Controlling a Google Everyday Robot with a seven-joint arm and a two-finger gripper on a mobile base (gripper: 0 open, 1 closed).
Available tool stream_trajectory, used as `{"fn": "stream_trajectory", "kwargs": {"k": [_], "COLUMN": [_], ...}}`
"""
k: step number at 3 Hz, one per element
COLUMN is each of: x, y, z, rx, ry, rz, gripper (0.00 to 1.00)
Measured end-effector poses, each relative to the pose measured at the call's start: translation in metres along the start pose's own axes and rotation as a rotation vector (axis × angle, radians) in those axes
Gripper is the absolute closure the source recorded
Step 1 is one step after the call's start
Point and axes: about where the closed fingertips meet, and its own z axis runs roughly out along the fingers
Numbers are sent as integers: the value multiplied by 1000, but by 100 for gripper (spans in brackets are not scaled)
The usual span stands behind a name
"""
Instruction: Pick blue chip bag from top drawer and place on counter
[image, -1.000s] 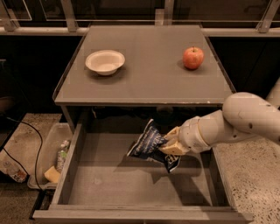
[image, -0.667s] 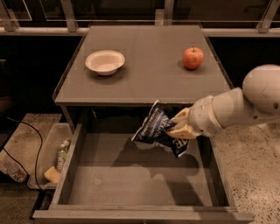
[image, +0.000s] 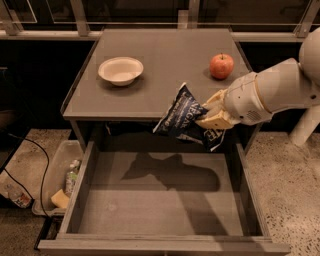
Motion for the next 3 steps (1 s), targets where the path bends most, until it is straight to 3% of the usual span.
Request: {"fn": "stream_trajectory", "kwargs": {"k": [1,2,3], "x": [-5,-13,-41], "y": [-7,-43,-113], "z": [1,7,18], "rx": [25,63,128], "ry": [-11,-30,-85], "rz": [-7,-15,-5], "gripper": [100,100,100]}}
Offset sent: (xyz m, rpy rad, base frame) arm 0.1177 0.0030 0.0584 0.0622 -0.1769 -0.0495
